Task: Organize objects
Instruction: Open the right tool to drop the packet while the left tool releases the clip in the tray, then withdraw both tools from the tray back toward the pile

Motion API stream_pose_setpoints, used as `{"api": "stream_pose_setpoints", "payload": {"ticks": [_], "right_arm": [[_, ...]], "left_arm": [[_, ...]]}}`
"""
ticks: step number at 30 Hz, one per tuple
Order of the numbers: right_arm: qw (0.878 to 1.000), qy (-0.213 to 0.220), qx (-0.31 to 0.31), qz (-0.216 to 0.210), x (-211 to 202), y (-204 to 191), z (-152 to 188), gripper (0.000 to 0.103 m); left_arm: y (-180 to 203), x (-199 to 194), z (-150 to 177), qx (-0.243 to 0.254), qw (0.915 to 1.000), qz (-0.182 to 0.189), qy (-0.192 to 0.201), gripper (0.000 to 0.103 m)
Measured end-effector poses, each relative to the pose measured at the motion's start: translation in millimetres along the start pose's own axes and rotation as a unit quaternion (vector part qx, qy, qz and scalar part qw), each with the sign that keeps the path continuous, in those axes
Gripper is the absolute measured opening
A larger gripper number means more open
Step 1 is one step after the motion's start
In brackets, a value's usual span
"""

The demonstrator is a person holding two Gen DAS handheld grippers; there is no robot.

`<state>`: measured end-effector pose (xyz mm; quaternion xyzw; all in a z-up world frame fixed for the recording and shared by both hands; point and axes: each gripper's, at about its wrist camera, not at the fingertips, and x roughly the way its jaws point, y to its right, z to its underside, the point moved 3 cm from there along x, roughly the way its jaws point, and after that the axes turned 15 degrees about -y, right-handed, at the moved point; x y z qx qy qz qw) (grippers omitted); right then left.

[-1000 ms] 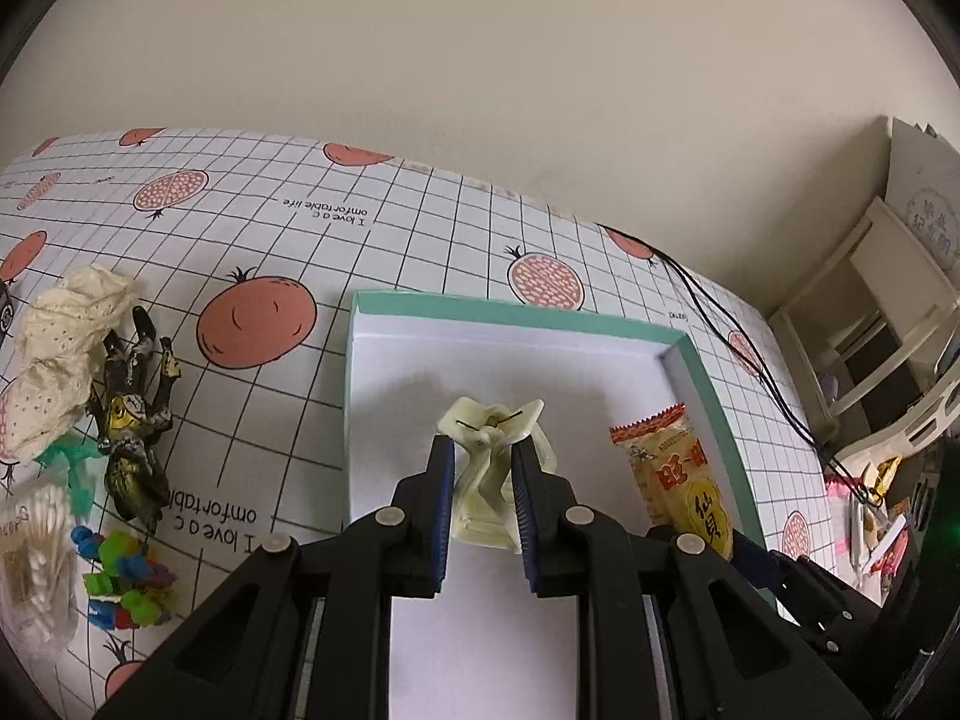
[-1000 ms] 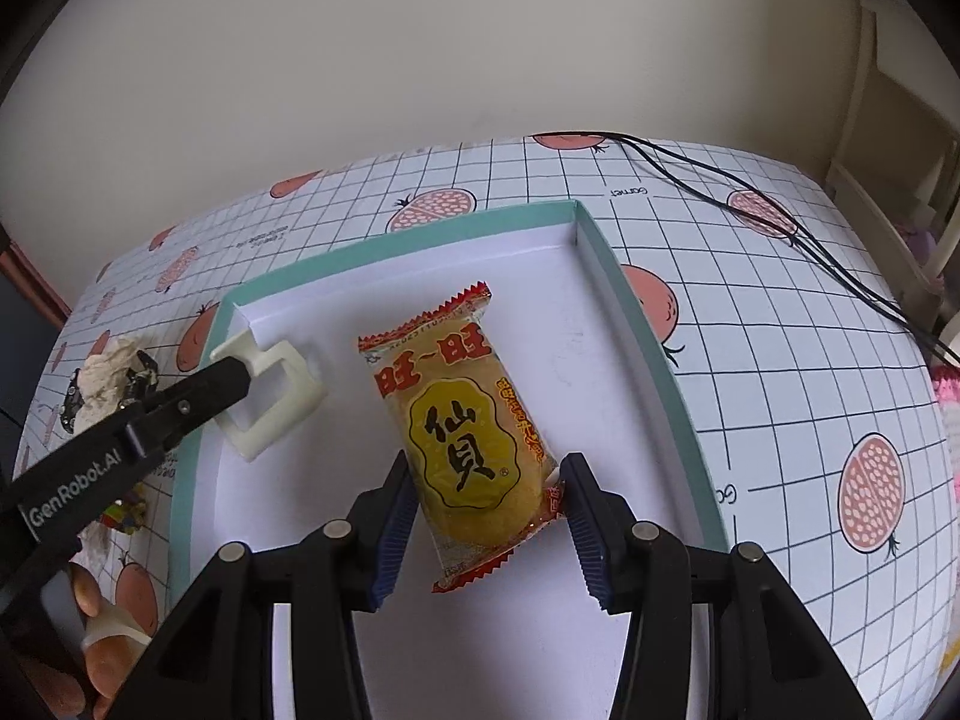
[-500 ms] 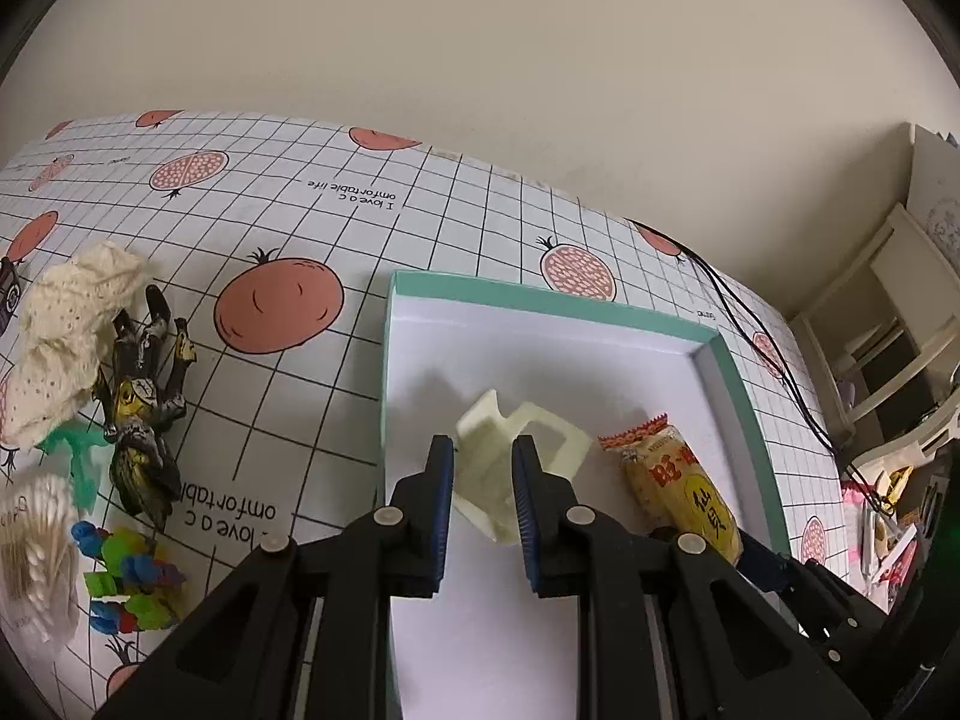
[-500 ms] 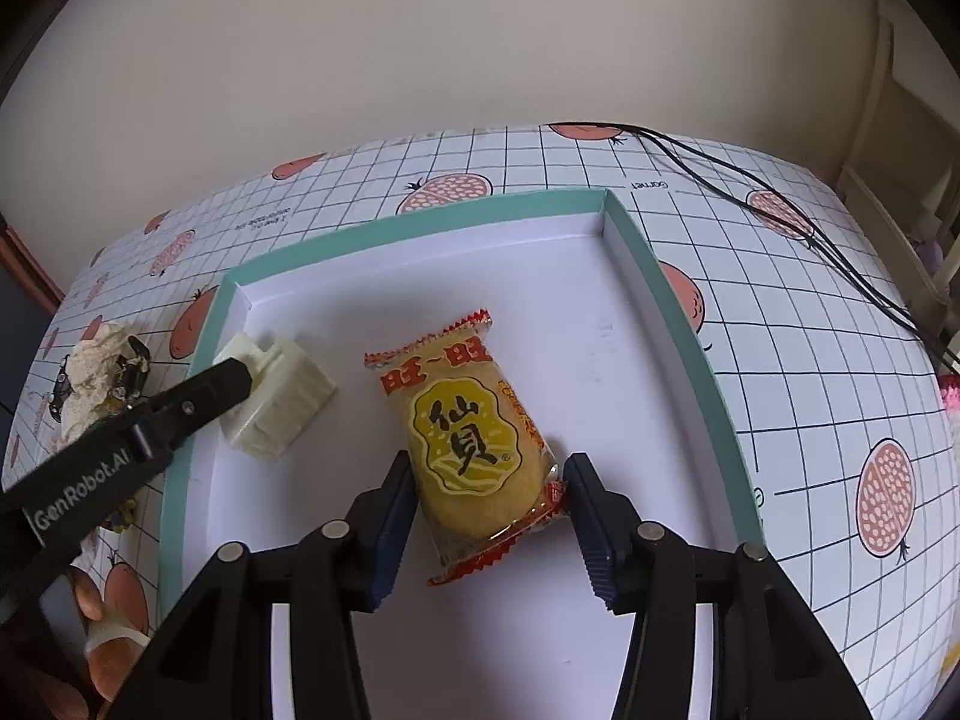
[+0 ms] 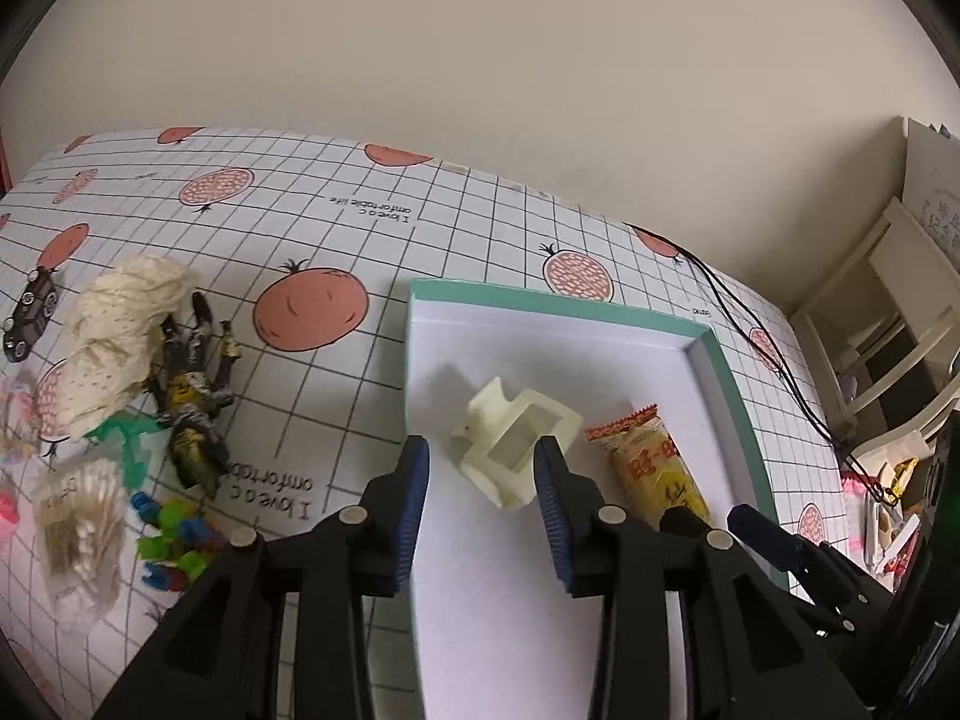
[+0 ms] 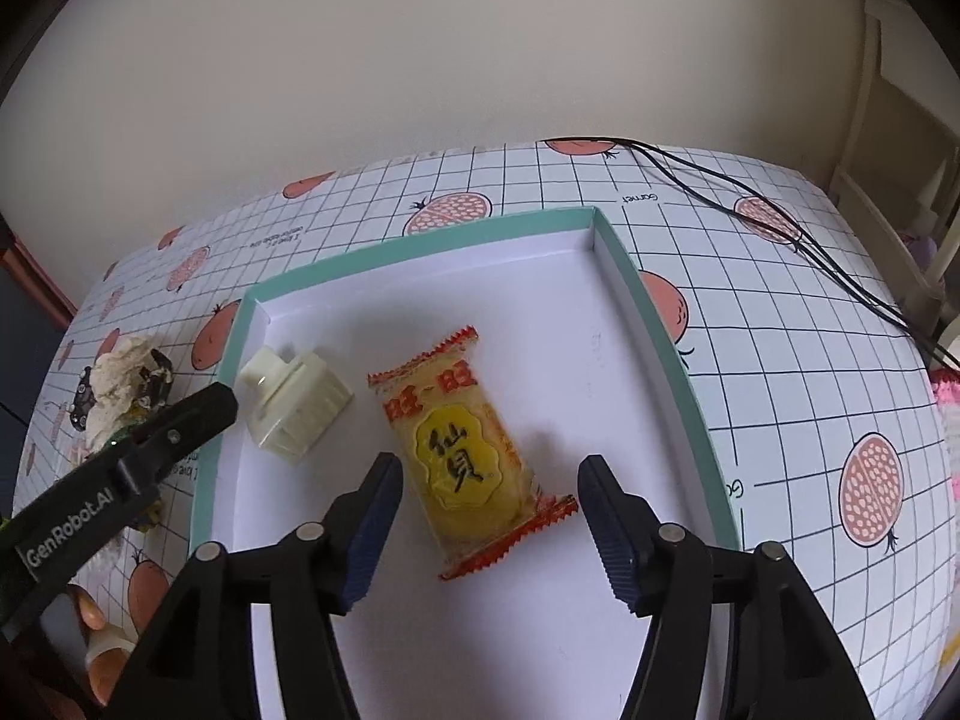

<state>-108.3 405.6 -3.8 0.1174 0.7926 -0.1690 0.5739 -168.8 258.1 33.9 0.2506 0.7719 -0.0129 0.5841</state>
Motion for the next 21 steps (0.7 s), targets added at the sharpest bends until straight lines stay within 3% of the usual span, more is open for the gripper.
{"api": "stream_pose_setpoints", "payload": {"ticks": [10, 15, 19, 21], "right_arm": [[1.000, -0.001, 0.005, -0.007, -8, -3, 6, 0.066], [1.000, 0.001, -0.007, -0.008, -12, -8, 10, 0.080], [1.000, -0.004, -0.010, -0.004, -11, -11, 13, 0.093], [1.000, -0.004, -0.013, 0.001, -12, -13, 13, 0.098]], "left_arm": [[-11, -15, 10, -0.004, 0.9991, -0.043, -0.005, 0.051], [-17, -17, 13, -0.005, 0.9977, -0.068, -0.004, 0.071], [-24, -16, 15, -0.015, 0.9968, -0.078, -0.008, 0.077], [-28, -16, 15, -0.018, 0.9962, -0.085, -0.010, 0.091]]}}
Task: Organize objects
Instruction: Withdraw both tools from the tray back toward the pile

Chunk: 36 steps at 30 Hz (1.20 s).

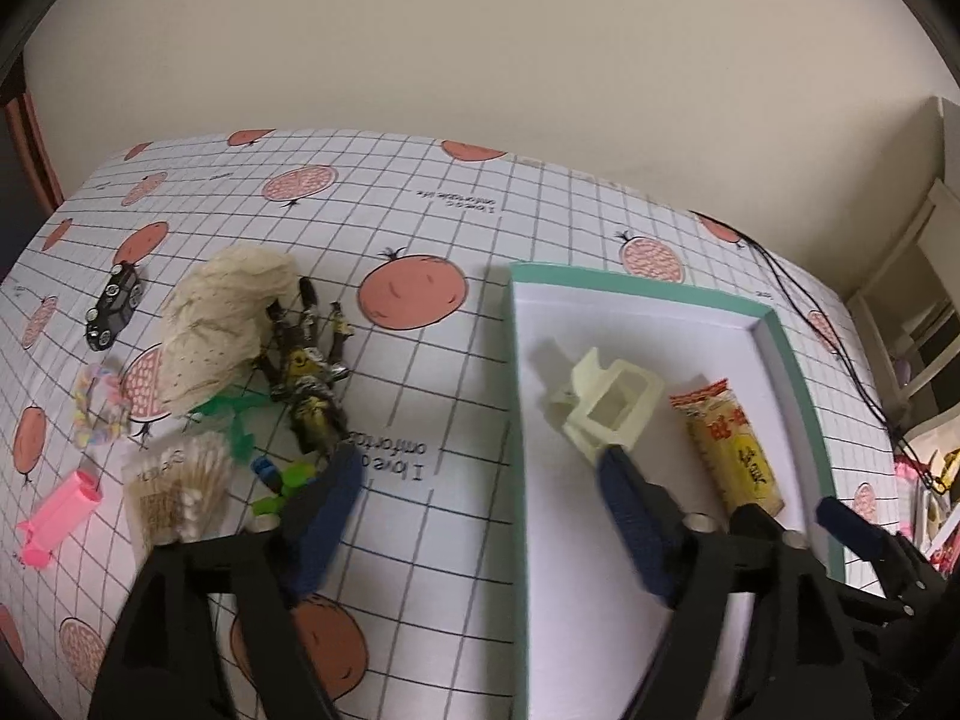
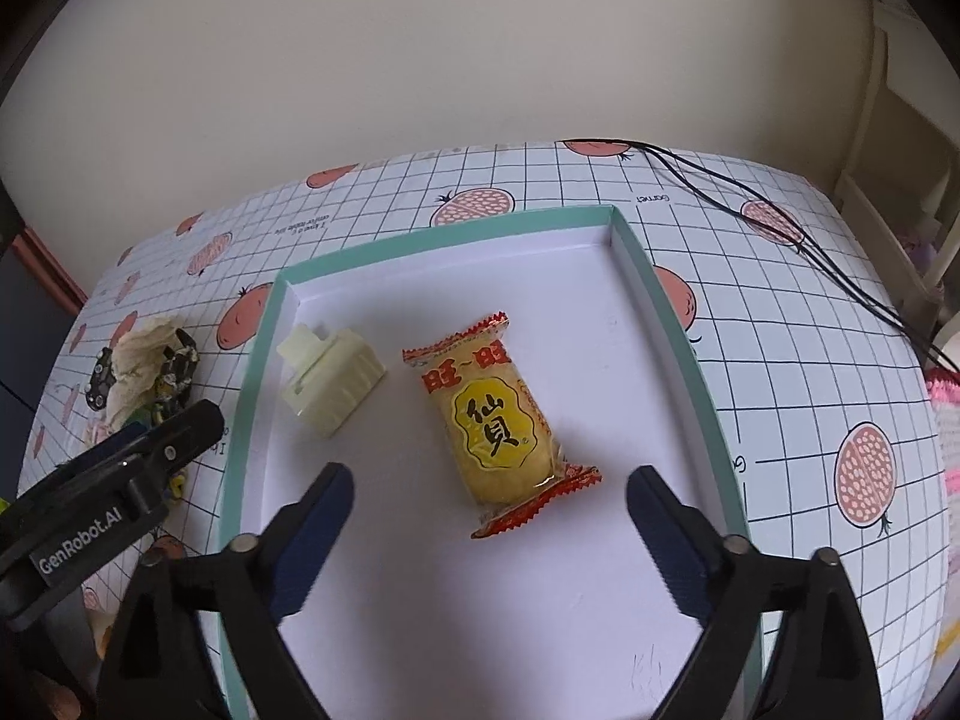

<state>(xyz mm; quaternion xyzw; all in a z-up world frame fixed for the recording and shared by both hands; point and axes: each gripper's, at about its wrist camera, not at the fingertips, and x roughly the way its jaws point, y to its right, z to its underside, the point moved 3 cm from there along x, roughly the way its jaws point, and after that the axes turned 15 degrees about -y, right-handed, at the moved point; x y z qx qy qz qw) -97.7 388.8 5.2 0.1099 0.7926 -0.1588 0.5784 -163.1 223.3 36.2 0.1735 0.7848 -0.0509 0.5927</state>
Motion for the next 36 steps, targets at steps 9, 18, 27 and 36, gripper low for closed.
{"api": "stream_pose_setpoints", "payload": {"ticks": [9, 18, 27, 36], "right_arm": [[1.000, 0.002, 0.003, 0.005, -5, 0, 4, 0.103], [0.999, 0.015, 0.000, 0.029, -17, -1, 8, 0.103], [0.999, 0.028, 0.017, 0.012, -31, -4, 14, 0.103], [0.999, 0.037, 0.018, -0.024, -40, -34, 15, 0.103]], "left_arm": [[-13, -8, 4, -0.015, 0.9997, -0.012, 0.013, 0.103], [-19, -22, 5, -0.015, 0.9995, -0.017, 0.023, 0.103], [-38, -40, 10, -0.020, 0.9995, -0.010, 0.022, 0.103], [-96, -65, 11, -0.059, 0.9973, -0.013, 0.041, 0.103]]}}
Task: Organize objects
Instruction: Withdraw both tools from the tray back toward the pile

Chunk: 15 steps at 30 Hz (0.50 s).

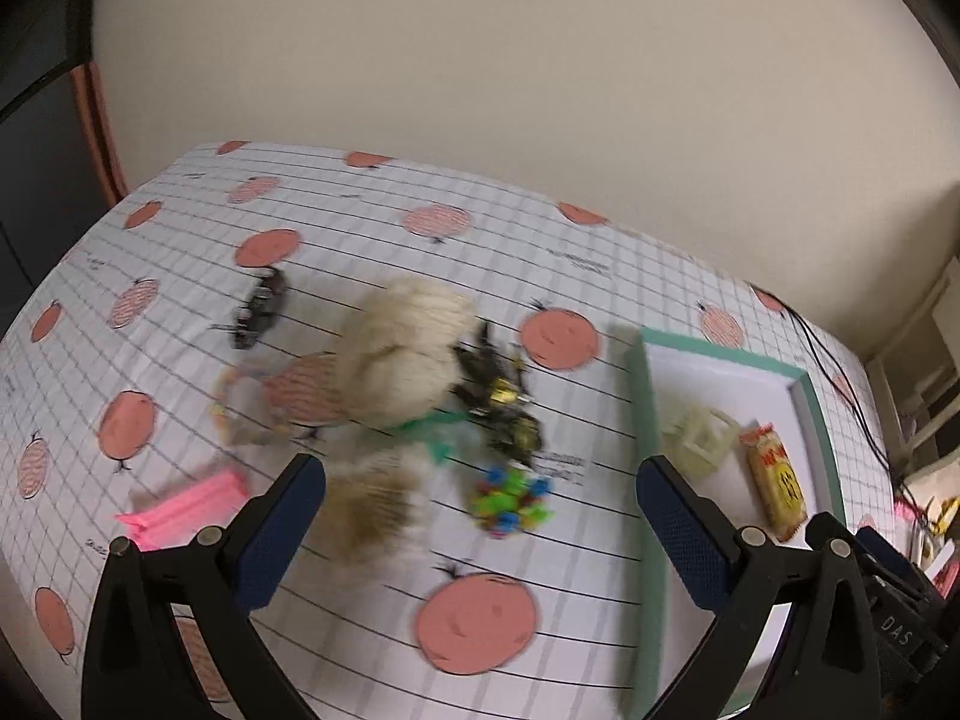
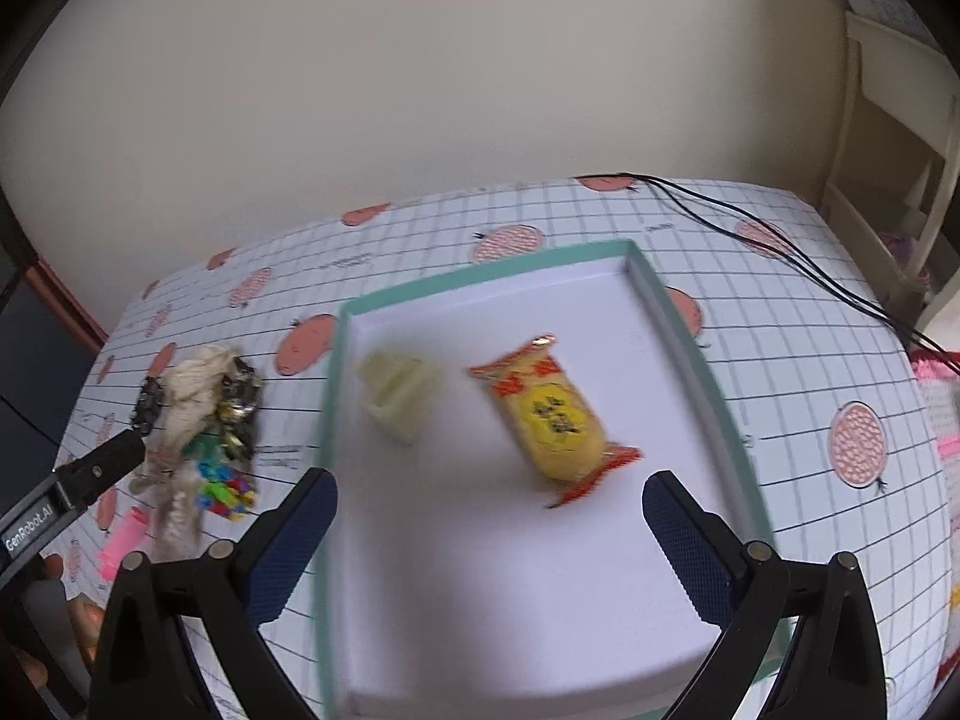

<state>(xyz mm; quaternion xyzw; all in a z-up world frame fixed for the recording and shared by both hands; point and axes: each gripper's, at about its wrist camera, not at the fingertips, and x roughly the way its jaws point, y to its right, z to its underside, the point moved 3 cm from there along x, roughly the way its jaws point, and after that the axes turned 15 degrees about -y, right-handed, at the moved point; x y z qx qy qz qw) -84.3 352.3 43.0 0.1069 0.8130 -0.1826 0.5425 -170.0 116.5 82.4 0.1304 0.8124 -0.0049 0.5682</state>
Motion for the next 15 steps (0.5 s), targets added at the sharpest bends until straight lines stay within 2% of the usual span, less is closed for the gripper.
{"api": "stream_pose_setpoints", "payload": {"ticks": [10, 15], "right_arm": [[0.998, -0.012, -0.060, -0.028, 12, -77, 5, 0.103], [0.995, -0.011, -0.092, -0.042, 17, -118, 10, 0.102]], "left_arm": [[-79, -21, -9, -0.032, 0.9989, -0.015, 0.032, 0.103], [-124, -19, -7, -0.057, 0.9980, -0.019, 0.020, 0.103]]}}
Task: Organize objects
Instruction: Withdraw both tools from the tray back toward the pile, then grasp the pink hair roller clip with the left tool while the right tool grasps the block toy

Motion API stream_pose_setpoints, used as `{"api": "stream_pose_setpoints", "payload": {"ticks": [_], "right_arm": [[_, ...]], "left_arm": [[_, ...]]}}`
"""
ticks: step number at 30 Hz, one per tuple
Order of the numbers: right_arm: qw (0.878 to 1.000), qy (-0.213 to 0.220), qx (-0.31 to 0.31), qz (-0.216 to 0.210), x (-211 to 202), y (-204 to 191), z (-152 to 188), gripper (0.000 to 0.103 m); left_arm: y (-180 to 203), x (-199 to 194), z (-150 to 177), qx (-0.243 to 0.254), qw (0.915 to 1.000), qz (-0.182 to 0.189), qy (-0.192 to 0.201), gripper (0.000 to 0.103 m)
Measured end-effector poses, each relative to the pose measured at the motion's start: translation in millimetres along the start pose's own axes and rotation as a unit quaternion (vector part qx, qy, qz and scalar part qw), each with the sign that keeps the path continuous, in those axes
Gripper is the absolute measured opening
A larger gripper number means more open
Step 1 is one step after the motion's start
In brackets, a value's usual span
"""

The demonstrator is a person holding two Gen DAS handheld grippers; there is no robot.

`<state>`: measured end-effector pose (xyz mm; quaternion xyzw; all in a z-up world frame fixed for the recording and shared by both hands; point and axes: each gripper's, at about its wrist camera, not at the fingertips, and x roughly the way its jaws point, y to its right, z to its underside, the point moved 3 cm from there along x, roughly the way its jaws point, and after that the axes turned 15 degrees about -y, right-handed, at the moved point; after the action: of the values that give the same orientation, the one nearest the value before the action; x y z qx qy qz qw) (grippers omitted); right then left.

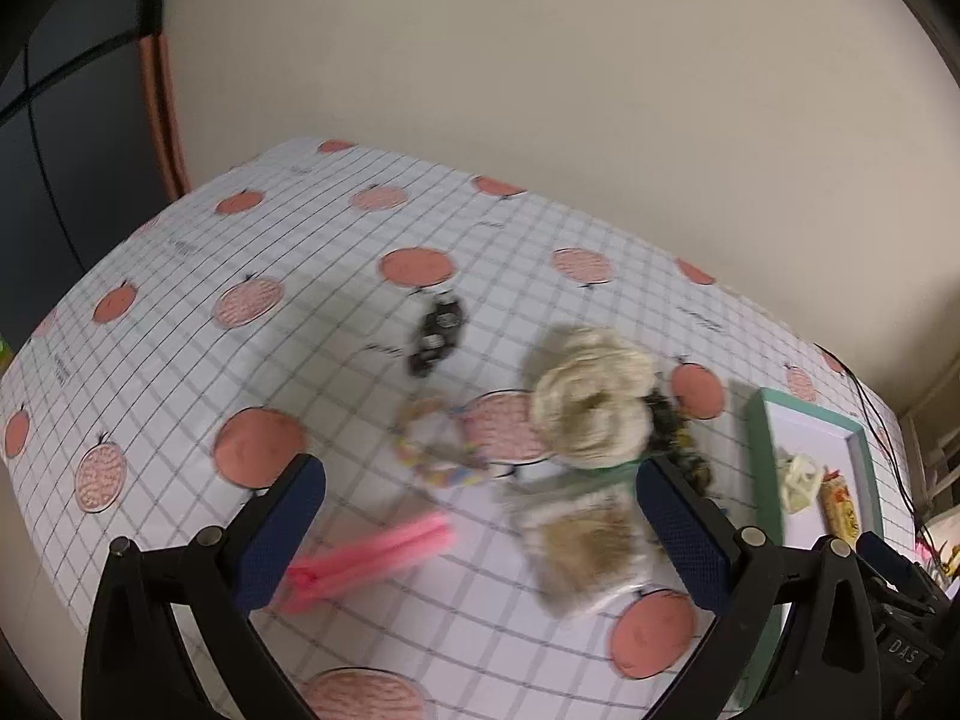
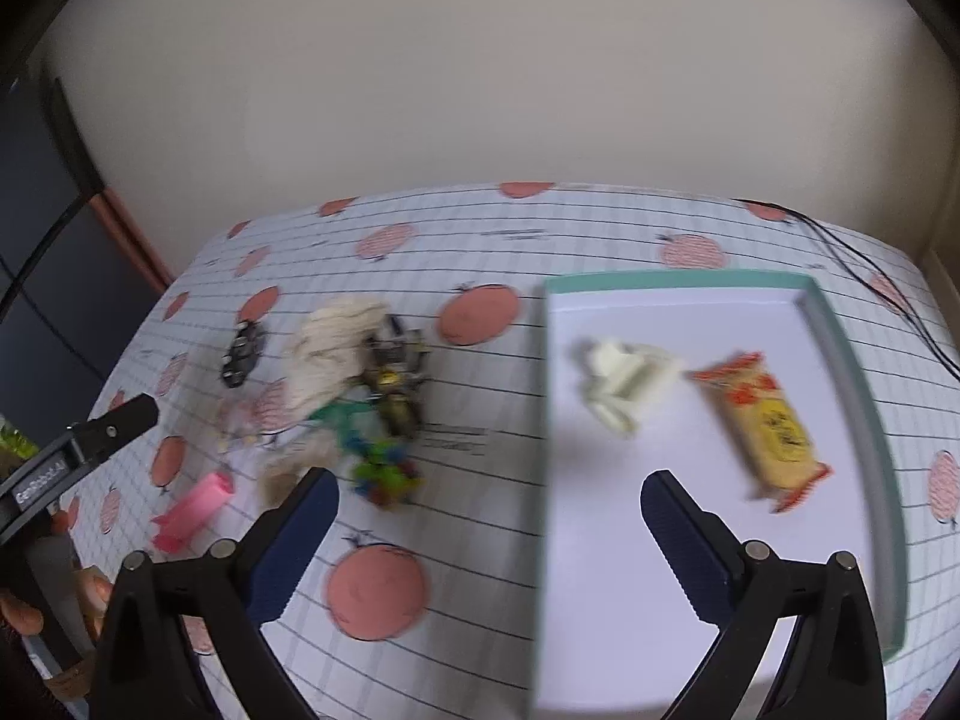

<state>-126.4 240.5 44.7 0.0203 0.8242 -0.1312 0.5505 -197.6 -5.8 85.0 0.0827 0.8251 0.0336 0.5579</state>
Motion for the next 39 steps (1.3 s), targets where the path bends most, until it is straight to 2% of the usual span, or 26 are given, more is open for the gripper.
{"api": "stream_pose_setpoints", "payload": {"ticks": [6, 14, 19, 22, 26, 28, 31, 35, 39], "right_arm": [[1.000, -0.014, -0.018, -0.015, 16, -34, 0, 0.101], [0.999, -0.032, -0.030, -0.020, 40, -60, 0, 0.097], [0.999, -0.041, -0.024, -0.007, 51, -54, 0, 0.091], [0.999, -0.047, -0.021, 0.002, 54, -50, 0, 0.090], [0.998, -0.054, -0.018, 0.004, 59, -48, 0, 0.084], [0.998, -0.057, -0.017, 0.006, 62, -48, -1, 0.079], [0.998, -0.062, -0.015, 0.005, 66, -48, -1, 0.079], [0.998, -0.063, -0.016, 0.002, 69, -49, -1, 0.075], [0.998, -0.068, -0.011, 0.006, 74, -49, -2, 0.071]], "left_arm": [[-46, 5, -2, -0.043, 0.9991, 0.003, -0.007, 0.103], [-73, 19, 1, -0.055, 0.9979, -0.009, -0.034, 0.103], [-68, 37, 6, -0.035, 0.9972, -0.007, -0.066, 0.103], [-64, 47, 11, -0.029, 0.9957, -0.045, -0.076, 0.103], [-57, 58, 17, -0.018, 0.9946, -0.041, -0.094, 0.103], [-49, 60, 19, 0.002, 0.9944, -0.045, -0.096, 0.103], [-40, 62, 22, 0.028, 0.9933, -0.055, -0.098, 0.102], [-35, 68, 25, 0.044, 0.9908, -0.065, -0.110, 0.089], [-32, 71, 29, 0.056, 0.9885, -0.078, -0.117, 0.087]]}}
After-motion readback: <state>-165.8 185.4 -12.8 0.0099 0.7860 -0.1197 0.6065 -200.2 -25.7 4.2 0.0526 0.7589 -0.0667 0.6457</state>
